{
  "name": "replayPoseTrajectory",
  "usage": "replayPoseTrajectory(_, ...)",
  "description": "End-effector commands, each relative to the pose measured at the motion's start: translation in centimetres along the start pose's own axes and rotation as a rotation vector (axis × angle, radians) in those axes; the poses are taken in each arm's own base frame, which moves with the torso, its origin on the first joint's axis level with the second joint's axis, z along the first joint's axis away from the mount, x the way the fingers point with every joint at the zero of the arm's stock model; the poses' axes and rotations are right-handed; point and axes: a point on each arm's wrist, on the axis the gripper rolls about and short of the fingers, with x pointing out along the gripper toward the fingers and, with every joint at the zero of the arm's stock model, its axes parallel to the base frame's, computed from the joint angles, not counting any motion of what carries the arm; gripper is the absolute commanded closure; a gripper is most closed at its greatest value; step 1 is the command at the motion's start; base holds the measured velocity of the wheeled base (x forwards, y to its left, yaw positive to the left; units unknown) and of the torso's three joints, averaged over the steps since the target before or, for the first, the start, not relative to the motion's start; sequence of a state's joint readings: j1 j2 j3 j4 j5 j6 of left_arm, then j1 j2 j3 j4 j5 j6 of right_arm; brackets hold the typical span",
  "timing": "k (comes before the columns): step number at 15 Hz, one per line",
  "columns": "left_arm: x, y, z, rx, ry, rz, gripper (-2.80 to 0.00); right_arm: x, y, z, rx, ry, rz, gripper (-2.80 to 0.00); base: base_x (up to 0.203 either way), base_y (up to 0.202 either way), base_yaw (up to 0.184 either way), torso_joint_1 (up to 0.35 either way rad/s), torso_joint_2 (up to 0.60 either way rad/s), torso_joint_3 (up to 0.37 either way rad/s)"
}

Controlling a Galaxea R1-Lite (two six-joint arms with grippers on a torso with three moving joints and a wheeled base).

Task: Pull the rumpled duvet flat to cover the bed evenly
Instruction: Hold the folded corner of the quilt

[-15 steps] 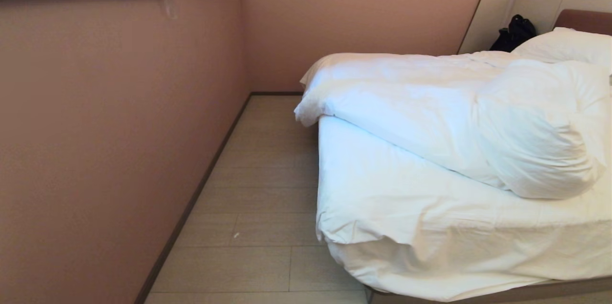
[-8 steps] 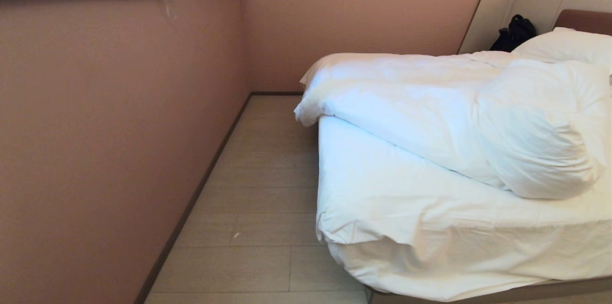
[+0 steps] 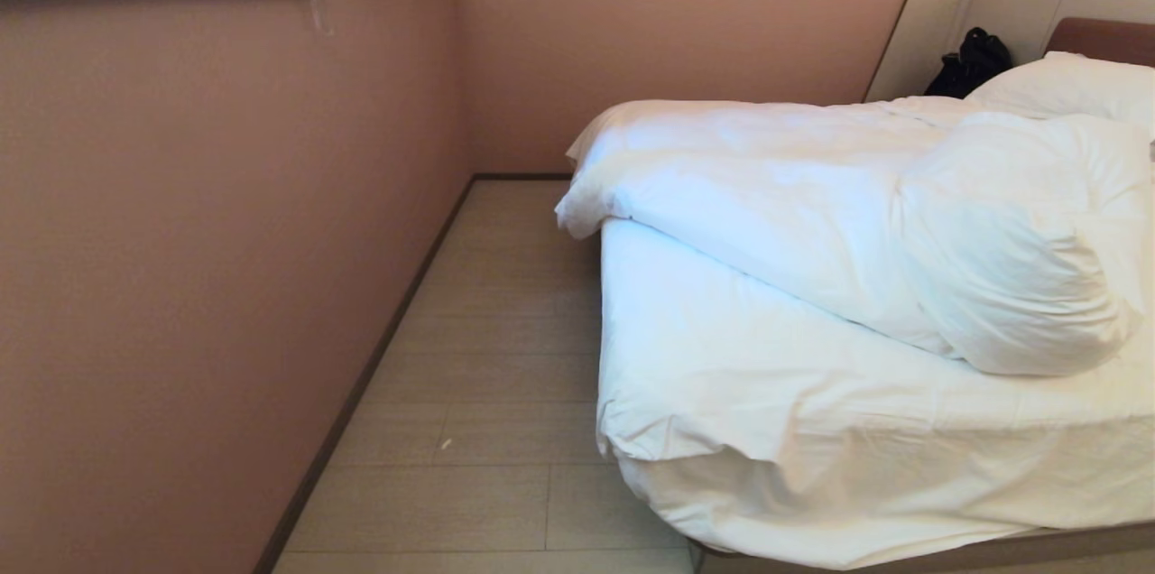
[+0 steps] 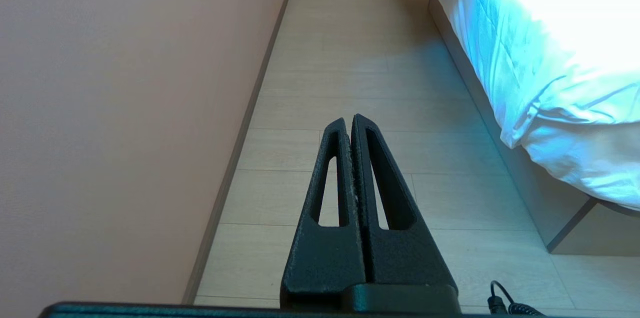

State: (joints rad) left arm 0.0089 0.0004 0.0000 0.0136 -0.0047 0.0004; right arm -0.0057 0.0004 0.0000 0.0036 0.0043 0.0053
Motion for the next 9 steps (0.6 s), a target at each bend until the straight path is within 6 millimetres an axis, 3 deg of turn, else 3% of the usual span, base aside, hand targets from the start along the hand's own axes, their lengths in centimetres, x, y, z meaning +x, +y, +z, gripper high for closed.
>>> replayPoseTrajectory(1, 0.00, 0.00, -0.02, 0.001, 0.001, 0.000, 0.00, 0.00, 0.00, 0.01, 0.001, -0.001, 0.000, 0.00, 0.000, 0.000, 0.000, 0.000, 0.00, 0.000)
replayPoseTrajectory(4, 0.00, 0.00, 0.00, 0.000, 0.000, 0.000, 0.00, 0.01, 0.00, 0.01, 0.001, 0.001, 0.000, 0.00, 0.032, 0.000, -0.001, 0.001, 0.00, 0.002)
replayPoseTrajectory(9, 0.00, 0.00, 0.00, -0.002, 0.000, 0.002, 0.00, 0.01, 0.00, 0.01, 0.001, 0.001, 0.000, 0.00, 0.194, 0.000, -0.001, 0.003, 0.00, 0.000)
